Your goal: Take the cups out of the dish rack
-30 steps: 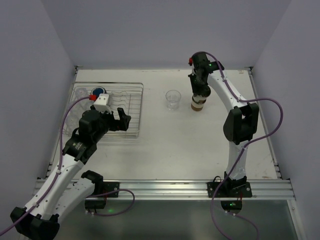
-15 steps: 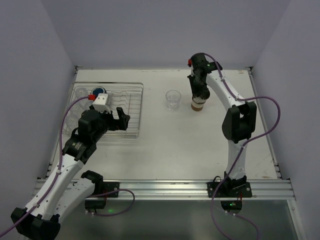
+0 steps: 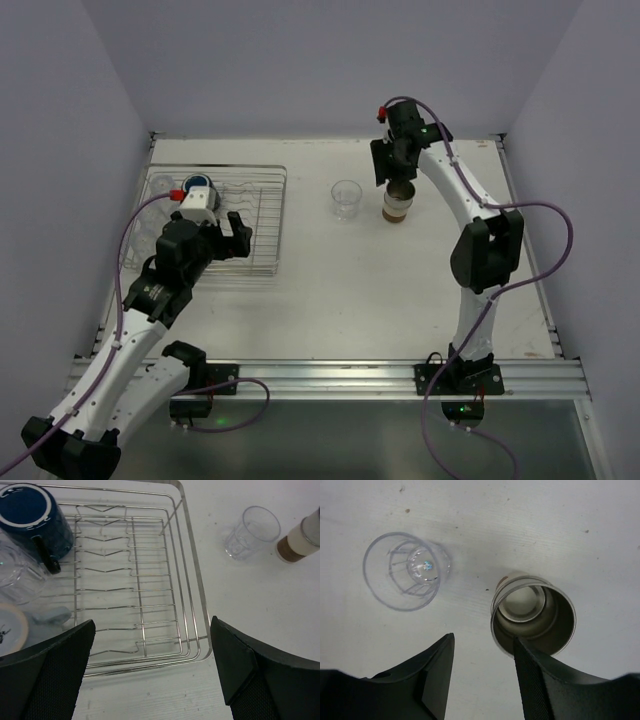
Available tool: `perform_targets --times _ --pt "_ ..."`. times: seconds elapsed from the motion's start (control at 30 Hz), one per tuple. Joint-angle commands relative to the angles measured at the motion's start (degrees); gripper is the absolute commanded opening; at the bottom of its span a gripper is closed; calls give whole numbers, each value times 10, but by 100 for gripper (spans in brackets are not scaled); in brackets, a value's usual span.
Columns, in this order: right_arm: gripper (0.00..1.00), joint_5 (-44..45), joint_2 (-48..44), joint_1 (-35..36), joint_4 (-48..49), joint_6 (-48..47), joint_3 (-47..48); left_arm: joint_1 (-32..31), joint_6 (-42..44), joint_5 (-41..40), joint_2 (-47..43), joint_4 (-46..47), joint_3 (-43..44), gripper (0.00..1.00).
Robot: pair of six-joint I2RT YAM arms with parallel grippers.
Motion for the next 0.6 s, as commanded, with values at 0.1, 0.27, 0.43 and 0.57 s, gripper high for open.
perform_targets --times 0.1,0.27,0.43,0.57 --pt "55 -95 -269 48 248 64 -241 5 -36 -173 -22 -23 36 100" --pt "62 -184 -449 107 477 163 -477 17 -65 -249 8 -30 23 100" --pt "63 -240 -491 132 518 183 -547 89 -86 -225 53 -40 23 100" --pt "63 -236 -515 132 513 170 -576 130 -87 -237 73 -45 28 100"
